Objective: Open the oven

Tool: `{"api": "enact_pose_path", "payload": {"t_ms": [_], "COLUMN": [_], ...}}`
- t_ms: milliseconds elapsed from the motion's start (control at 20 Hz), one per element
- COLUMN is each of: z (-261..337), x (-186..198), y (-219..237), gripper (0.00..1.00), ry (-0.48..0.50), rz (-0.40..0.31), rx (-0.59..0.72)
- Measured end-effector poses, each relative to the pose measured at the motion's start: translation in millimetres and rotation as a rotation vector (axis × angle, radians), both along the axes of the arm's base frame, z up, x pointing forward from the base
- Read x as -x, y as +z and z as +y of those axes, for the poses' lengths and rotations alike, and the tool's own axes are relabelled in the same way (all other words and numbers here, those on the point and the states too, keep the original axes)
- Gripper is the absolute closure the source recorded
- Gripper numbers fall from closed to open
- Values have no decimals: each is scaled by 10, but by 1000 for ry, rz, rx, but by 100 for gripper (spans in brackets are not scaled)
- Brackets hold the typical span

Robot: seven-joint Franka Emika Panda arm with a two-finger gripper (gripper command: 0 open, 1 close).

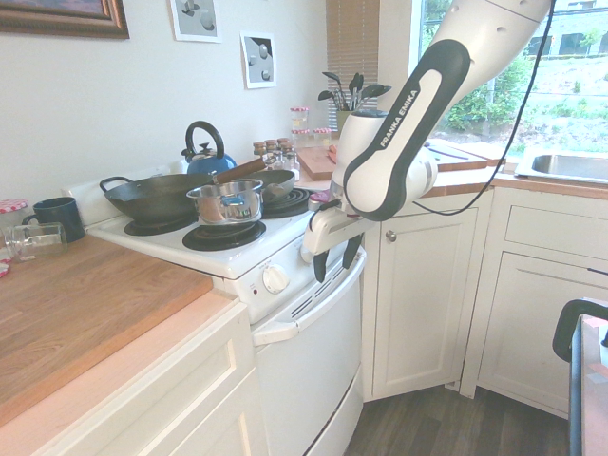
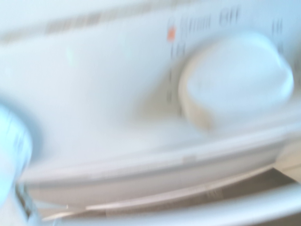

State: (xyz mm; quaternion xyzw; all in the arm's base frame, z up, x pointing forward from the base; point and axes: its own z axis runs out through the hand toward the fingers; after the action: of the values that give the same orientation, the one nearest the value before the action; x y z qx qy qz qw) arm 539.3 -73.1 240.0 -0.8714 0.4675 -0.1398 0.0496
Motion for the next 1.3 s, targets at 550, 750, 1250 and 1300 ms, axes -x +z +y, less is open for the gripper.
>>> {"api": "enact_pose_path", "payload": {"t_ms": [550, 750, 1250, 1300], "z": [-329, -395, -623, -683], "x": [-277, -354, -144, -4], "y": [-605, -795, -1027, -1122], "gripper": [0, 0, 0, 0], "ry": [-11, 9, 189, 193], "rz": [20, 26, 81, 112], "rx": [-14, -3, 63, 63]}}
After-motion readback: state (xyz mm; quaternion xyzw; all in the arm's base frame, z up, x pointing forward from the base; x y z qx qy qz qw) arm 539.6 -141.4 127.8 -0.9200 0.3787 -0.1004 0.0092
